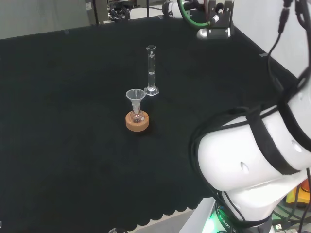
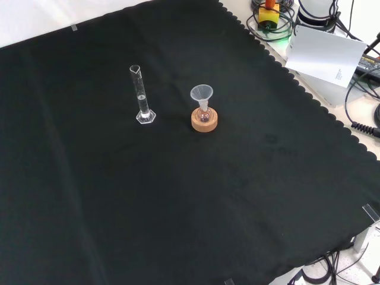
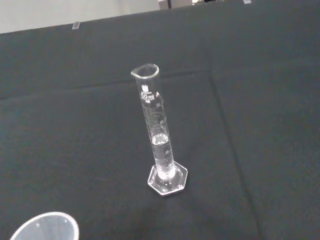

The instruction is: Pick up the graduated cylinder.

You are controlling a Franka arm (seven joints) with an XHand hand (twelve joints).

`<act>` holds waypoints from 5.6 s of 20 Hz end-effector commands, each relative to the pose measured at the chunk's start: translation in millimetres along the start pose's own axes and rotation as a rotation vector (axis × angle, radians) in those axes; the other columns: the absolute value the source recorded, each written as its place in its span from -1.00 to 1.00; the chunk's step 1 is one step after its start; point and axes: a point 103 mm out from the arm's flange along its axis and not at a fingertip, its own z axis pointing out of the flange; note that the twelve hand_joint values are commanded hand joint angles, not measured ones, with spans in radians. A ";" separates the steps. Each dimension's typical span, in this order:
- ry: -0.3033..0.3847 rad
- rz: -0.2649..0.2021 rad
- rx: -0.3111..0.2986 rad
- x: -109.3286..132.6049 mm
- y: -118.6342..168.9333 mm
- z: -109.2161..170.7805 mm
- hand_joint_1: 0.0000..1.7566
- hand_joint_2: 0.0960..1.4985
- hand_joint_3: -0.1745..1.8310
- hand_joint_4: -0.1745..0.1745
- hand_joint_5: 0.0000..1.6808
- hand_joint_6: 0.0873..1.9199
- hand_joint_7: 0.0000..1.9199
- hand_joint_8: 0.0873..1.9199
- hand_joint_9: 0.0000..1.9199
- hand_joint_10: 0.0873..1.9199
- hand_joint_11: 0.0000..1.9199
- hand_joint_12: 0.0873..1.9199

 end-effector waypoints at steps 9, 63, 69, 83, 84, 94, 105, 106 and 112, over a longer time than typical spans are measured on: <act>0.206 -0.068 -0.056 -30.8 105.3 86.7 -0.71 0.63 -0.85 -0.33 -0.57 -1.00 -0.85 -0.41 -0.71 -0.33 -0.95 0.44; 0.817 -0.318 0.024 -23.7 125.8 227.4 0.10 0.28 -1.00 -0.35 -0.45 -1.00 -0.67 -0.36 -0.44 -0.44 -0.71 0.36; 0.851 -0.366 0.033 -10.7 127.2 240.7 0.11 0.27 -1.00 -0.34 -0.45 -1.00 -0.66 -0.37 -0.45 -0.45 -0.73 0.35; 0.897 -0.402 0.000 -1.0 133.3 251.5 0.20 0.24 -1.00 -0.29 -0.39 -1.00 -0.59 -0.39 -0.39 -0.47 -0.73 0.34; 0.896 -0.402 -0.002 0.6 134.0 252.1 0.20 0.25 -1.00 -0.28 -0.39 -1.00 -0.58 -0.39 -0.39 -0.47 -0.72 0.34; 0.914 -0.400 -0.001 7.1 136.4 259.2 0.24 0.27 -1.00 -0.22 -0.29 -0.99 -0.51 -0.41 -0.32 -0.50 -0.68 0.32; 0.898 -0.381 -0.003 8.9 141.9 265.5 0.26 0.28 -1.00 -0.17 -0.22 -0.94 -0.48 -0.43 -0.28 -0.52 -0.62 0.30; 0.898 -0.379 -0.002 9.7 142.2 266.7 0.26 0.28 -1.00 -0.17 -0.22 -0.93 -0.48 -0.43 -0.28 -0.52 -0.62 0.30; 0.919 -0.367 -0.001 8.9 143.7 272.6 0.28 0.29 -1.00 -0.17 -0.22 -0.91 -0.47 -0.44 -0.26 -0.54 -0.61 0.29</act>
